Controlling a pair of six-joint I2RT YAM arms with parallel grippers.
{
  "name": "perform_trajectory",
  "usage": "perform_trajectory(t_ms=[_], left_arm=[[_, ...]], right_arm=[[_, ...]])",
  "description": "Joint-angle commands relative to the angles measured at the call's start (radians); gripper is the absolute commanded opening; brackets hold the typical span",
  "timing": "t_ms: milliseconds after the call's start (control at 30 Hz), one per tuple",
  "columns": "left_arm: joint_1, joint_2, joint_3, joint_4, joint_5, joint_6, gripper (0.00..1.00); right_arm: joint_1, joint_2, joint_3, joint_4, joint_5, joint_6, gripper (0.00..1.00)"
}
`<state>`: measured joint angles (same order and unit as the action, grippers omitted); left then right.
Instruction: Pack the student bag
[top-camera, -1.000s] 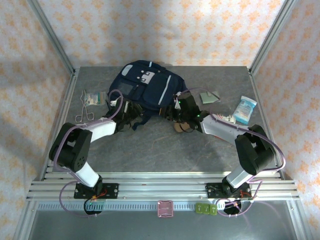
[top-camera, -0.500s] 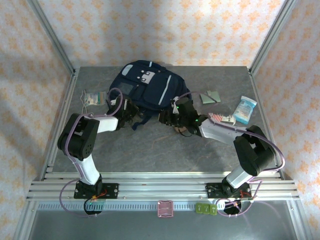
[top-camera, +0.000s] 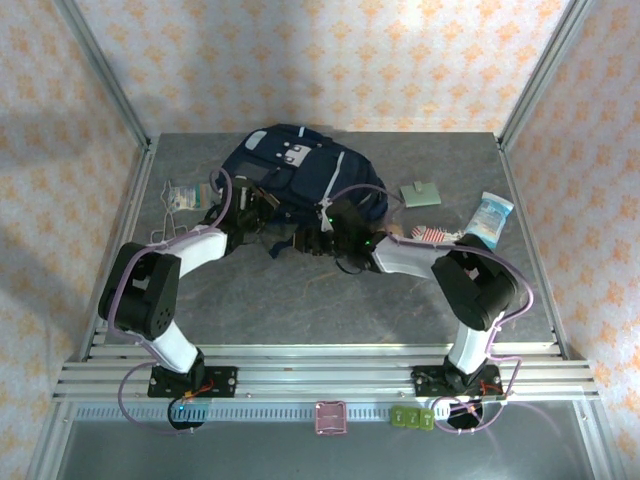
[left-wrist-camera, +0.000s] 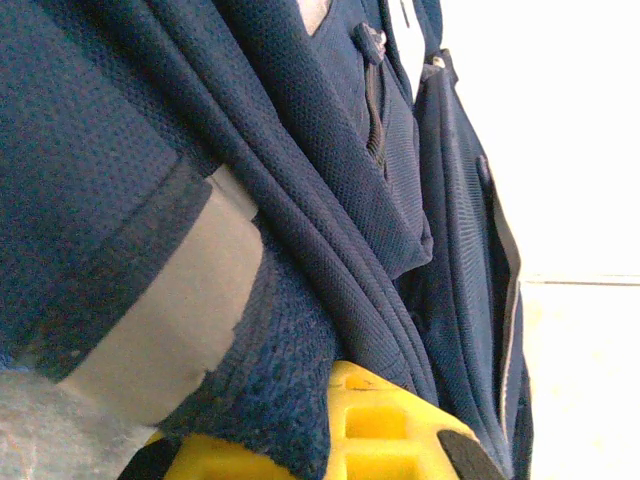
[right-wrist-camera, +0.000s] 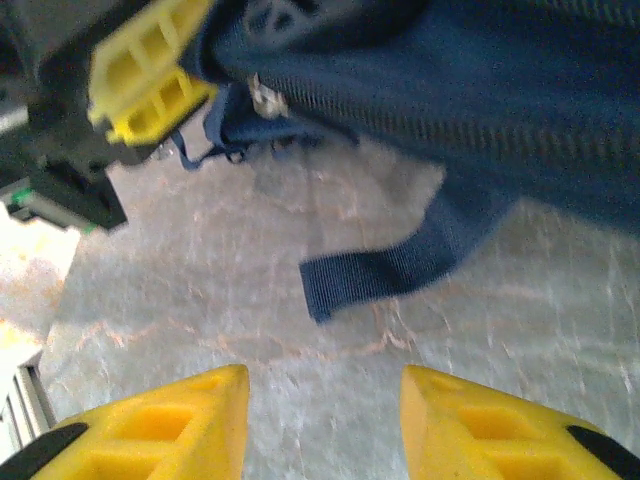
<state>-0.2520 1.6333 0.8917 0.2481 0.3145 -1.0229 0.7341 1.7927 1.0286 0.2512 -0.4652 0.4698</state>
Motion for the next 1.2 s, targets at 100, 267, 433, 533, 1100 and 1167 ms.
perform_trajectory(t_ms=[100, 267, 433, 533, 1100, 1167], left_arm=[[-0.031, -0.056, 0.046, 0.046, 0.09, -0.06, 0.0], [-0.05, -0.058, 0.075, 0.042, 0.109, -0.075, 0.0], [-0.06, -0.067, 0.091, 0.051, 0.132, -0.094, 0.0], [-0.062, -0.073, 0.095, 0.053, 0.139, -0.1, 0.0], [-0.061, -0.067, 0.099, 0.117, 0.163, -0.144, 0.0], [-0.061, -0.067, 0.1, 0.12, 0.163, -0.147, 0.0]], right_arm=[[0.001, 0.07, 0.106, 0.107, 0.084, -0.019, 0.46], [0.002, 0.137, 0.166, 0.144, 0.128, -0.024, 0.47], [0.002, 0.183, 0.208, 0.153, 0.218, -0.037, 0.48], [0.002, 0.208, 0.233, 0.127, 0.29, -0.048, 0.48], [0.002, 0.262, 0.249, 0.054, 0.383, -0.031, 0.26], [0.002, 0.28, 0.279, 0.022, 0.393, -0.031, 0.19]])
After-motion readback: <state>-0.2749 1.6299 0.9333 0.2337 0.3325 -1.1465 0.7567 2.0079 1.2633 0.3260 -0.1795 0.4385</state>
